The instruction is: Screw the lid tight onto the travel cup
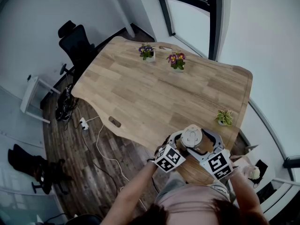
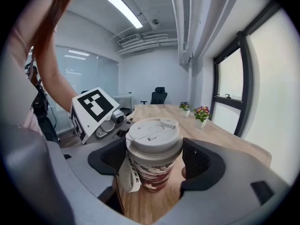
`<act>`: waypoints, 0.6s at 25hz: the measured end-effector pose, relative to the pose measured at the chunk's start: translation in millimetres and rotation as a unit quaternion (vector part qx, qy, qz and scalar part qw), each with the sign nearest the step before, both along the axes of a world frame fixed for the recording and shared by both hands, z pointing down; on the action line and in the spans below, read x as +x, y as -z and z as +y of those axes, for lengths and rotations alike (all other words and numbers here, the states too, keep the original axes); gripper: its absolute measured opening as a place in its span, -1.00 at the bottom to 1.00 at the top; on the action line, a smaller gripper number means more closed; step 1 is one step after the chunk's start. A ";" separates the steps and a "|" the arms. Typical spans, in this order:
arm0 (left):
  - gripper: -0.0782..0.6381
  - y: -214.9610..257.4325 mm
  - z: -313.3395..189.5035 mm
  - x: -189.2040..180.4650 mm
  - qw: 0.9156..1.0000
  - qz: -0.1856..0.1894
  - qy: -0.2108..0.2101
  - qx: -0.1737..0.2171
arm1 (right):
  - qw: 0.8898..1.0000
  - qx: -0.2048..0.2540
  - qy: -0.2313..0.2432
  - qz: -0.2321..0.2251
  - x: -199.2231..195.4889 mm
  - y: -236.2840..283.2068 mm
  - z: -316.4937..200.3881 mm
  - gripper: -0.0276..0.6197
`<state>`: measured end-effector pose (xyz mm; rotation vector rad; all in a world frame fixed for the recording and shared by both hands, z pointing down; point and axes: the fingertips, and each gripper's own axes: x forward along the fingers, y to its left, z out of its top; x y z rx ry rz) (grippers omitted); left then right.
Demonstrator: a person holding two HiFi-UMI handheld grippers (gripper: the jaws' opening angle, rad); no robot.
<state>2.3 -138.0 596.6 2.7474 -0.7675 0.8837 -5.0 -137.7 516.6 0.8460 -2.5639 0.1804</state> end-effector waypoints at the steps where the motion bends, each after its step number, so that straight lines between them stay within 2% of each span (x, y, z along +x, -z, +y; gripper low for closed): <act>1: 0.21 -0.1 -0.3 -0.4 1.000 0.002 0.003 0.000 | 1.000 0.001 -0.008 -0.003 -0.5 -0.2 0.1 0.22; 5: 0.21 -1.3 0.2 -1.5 1.000 0.000 -0.020 -0.006 | 0.999 -0.015 0.029 -0.004 -2.3 0.8 6.2 0.22; 11: 0.21 -1.7 0.9 -2.9 0.999 -0.009 -0.051 -0.010 | 0.995 -0.018 0.095 0.024 -1.8 0.3 -0.6 0.22; 13: 0.21 -1.6 0.5 -3.0 0.999 -0.008 -0.043 -0.008 | 0.995 -0.017 0.099 0.024 -4.4 0.6 -0.8 0.22; 15: 0.21 -0.2 -1.1 -3.0 1.000 -0.001 -0.024 -0.002 | 0.997 -0.011 0.071 0.018 -5.1 1.3 -1.7 0.22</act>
